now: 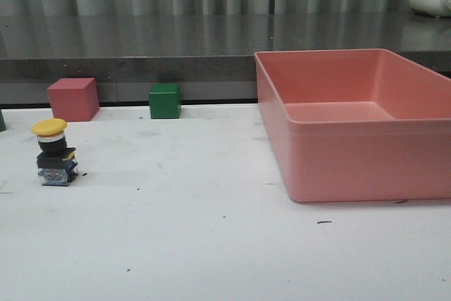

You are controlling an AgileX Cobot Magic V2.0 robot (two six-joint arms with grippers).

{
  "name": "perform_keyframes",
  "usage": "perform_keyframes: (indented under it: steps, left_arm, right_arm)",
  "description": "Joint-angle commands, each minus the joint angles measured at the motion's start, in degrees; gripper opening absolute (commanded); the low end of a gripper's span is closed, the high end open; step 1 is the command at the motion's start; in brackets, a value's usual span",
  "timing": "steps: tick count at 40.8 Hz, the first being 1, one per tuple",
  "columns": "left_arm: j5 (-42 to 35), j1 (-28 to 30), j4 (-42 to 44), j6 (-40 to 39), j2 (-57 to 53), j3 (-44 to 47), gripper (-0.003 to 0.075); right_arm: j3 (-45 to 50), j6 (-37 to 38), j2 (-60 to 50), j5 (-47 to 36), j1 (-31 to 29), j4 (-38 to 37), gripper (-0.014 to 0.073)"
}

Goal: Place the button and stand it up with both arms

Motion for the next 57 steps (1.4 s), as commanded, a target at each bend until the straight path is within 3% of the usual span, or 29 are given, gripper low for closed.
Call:
perform_keyframes:
  steps: [1,21,27,42,49,57]
  left_arm:
    - [-4.7,-0.5,-0.6,0.1,-1.3,0.8,-0.002]
    - [-4.7,-0.5,-0.6,0.1,-1.3,0.8,-0.002]
    - [-4.7,-0.5,-0.6,0.1,-1.3,0.8,-0.002]
    - [-4.7,-0.5,-0.6,0.1,-1.3,0.8,-0.002]
    - [-4.7,-0.5,-0.6,0.1,-1.3,0.8,-0.002]
    - [-4.7,-0.5,-0.6,0.1,-1.3,0.8,-0.002]
  right_arm:
    - [-1.3,0.0,0.3,-4.4,0.0,-0.2,-0.0056]
    - [1.3,0.0,-2.0,-5.7,-1.0,-0.8,-0.0056]
    - [8.5,0.0,-7.1,-10.2,-9.9,-0.8,-0.0056]
    - [32.0,0.0,-22.0,-37.9,-34.8,-0.6,-0.0056]
    - [38.9,0.0,-25.0,-45.0,-41.4,0.4,-0.0056]
    - [44.0,0.0,-25.1,-51.8,-44.2,2.2,-0.0056]
